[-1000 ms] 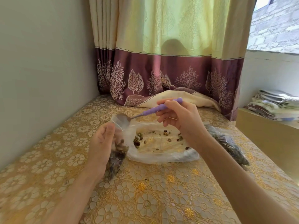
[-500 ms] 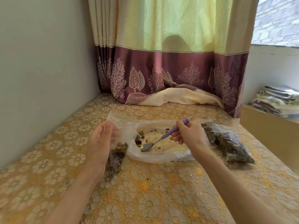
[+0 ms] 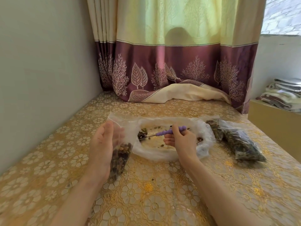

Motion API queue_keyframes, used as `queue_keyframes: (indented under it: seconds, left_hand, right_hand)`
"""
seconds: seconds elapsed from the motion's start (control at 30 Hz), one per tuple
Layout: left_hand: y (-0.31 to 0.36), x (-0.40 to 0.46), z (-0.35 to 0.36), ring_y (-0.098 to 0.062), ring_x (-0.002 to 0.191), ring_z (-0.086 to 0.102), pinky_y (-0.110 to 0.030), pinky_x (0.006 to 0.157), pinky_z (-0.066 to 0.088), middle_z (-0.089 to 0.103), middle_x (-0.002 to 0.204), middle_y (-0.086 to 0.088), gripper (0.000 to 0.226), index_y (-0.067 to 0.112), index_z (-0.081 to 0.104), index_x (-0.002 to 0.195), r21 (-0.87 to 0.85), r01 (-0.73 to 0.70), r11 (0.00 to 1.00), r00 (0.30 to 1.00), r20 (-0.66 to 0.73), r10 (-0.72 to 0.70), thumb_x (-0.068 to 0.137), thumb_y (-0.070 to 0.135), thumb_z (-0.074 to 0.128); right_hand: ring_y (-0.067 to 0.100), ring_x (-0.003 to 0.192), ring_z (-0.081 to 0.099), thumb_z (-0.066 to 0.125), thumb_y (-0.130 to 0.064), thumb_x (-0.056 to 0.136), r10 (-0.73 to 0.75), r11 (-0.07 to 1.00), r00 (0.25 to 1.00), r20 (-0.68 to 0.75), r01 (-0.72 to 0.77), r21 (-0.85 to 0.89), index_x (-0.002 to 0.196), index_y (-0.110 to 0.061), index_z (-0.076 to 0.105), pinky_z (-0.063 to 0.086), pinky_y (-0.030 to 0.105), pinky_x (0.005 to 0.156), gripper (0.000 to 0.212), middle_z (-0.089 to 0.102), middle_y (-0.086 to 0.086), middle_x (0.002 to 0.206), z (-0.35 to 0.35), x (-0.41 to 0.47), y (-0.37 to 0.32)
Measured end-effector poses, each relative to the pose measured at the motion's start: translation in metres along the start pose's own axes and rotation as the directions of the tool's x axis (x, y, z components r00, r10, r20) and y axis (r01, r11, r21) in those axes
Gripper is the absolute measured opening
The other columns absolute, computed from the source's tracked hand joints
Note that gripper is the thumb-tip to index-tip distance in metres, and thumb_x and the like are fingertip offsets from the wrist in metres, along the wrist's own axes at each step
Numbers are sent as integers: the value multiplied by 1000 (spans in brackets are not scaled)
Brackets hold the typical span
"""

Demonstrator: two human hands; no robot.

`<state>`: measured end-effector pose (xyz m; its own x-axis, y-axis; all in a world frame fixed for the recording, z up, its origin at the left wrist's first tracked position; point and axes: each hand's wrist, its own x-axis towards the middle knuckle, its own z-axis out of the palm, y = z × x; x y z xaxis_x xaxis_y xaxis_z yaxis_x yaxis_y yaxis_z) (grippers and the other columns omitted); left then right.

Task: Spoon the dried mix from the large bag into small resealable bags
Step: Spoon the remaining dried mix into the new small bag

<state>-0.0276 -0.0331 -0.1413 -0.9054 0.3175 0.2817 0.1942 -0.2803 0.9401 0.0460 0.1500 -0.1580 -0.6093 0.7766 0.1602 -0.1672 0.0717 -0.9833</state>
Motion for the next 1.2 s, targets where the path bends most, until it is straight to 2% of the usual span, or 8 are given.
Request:
queue_keyframes:
  seconds: [0.1,0.23,0.43,0.57,0.7,0.83,0.97,1.2]
  left_hand:
    - [0,0,1,-8,85,68,-46,82,52,72,93,11,38,35,63,57,1,-8,1000,1000,-5,8,84,53,44]
    - [1,-1,2,-3,82,67,-40,78,50,71,91,13,42,33,60,52,6,-26,1000,1000,3,26,86,52,43]
    - [-1,0,0,-8,81,68,-42,76,52,72,89,9,39,34,62,55,15,-22,1000,1000,-10,22,82,57,44]
    - [0,0,0,-15,89,68,-38,74,52,72,93,7,38,34,64,59,13,-32,999,999,-4,32,81,57,44]
    - [1,-1,2,-20,90,67,-47,79,54,72,94,4,35,36,62,59,39,-23,999,1000,4,23,78,60,45]
    - [3,-3,2,-27,92,66,-59,82,50,71,89,2,36,34,62,63,65,-24,998,1000,-6,25,73,64,47]
    - [2,-3,2,-33,93,64,-63,80,49,70,86,1,35,32,62,63,42,-8,999,1000,7,8,75,62,48]
    - [0,-2,2,-20,87,68,-31,65,56,72,94,-2,39,25,67,83,-36,43,998,999,25,-42,79,57,45]
  right_hand:
    - [13,53,62,49,-15,98,24,997,1000,19,-26,71,66,-2,70,54,21,53,39,73,10,69,-1,0,2]
    - [6,51,63,48,-14,98,82,988,989,124,-97,121,48,-21,73,55,17,55,57,71,0,60,-3,-1,3]
    - [12,56,67,49,-5,96,211,951,966,151,-238,197,66,-1,68,56,19,55,36,74,11,73,-7,2,0]
    - [7,46,63,49,-3,95,215,948,968,128,-239,209,42,-11,69,55,17,51,57,70,5,57,-6,1,-2]
    - [9,44,58,45,1,92,173,960,982,80,-187,211,47,-8,66,51,17,46,51,72,14,66,-9,-1,-9]
    - [10,45,52,43,0,89,129,967,991,20,-131,219,38,-11,64,42,17,42,57,71,12,64,-14,0,-17]
    - [12,45,50,46,-2,90,137,948,988,-69,-111,299,59,-6,58,40,17,41,34,67,9,57,-17,0,-27]
    - [9,44,48,46,-6,91,-51,929,999,-11,52,366,58,-8,60,36,17,39,36,65,3,52,-5,-9,-75]
